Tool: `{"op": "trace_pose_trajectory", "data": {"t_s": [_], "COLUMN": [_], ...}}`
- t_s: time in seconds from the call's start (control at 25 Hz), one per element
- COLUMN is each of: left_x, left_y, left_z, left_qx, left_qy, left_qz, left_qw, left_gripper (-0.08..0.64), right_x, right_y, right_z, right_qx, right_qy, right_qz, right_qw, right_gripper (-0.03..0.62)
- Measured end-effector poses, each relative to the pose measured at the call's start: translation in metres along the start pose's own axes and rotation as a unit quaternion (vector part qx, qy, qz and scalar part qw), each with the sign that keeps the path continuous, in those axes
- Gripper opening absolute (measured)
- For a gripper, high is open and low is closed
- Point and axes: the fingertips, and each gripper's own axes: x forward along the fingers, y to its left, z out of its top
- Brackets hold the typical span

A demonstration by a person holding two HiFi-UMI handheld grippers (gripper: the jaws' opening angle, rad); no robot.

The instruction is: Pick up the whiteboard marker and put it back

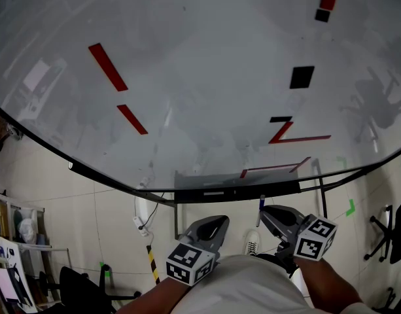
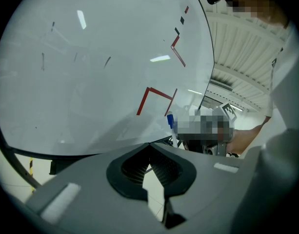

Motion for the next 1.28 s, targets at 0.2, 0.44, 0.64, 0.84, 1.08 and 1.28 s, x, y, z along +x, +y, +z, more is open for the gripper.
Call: {"op": "trace_pose_trajectory", "data": {"t_s": [0.2, 0.44, 0.64, 0.84, 1.08, 1.28], "left_x": [-0.001, 0.001, 0.001, 0.001, 0.000, 0.000], "left_y": [0.000, -0.001, 0.000, -0.003, -0.003, -0.001], "left_z": [0.000, 0.001, 0.001, 0.000, -0.001, -0.002], "left_qx": [0.000, -0.003, -0.012, -0.009, -0.011, -0.015], "left_qy": [0.000, 0.002, 0.004, 0.006, 0.009, 0.007], "left_qz": [0.001, -0.003, -0.003, -0.006, -0.004, -0.004], "left_qw": [1.0000, 1.0000, 0.9999, 0.9999, 0.9999, 0.9999], "left_gripper": [0.017, 0.017, 0.017, 0.017, 0.017, 0.017], "right_x": [0.004, 0.007, 0.008, 0.010, 0.017, 0.024], "right_y": [0.005, 0.001, -0.007, -0.015, -0.023, -0.028], "right_z": [-0.008, -0.011, -0.015, -0.021, -0.030, -0.035], "right_qx": [-0.116, -0.161, -0.202, -0.207, -0.291, -0.320], "right_qy": [0.036, 0.047, 0.065, 0.078, 0.121, 0.142], "right_qz": [-0.031, -0.044, -0.060, -0.067, -0.089, -0.094], "right_qw": [0.992, 0.985, 0.975, 0.973, 0.945, 0.932], "right_gripper": [0.034, 0.034, 0.034, 0.034, 0.034, 0.034]}}
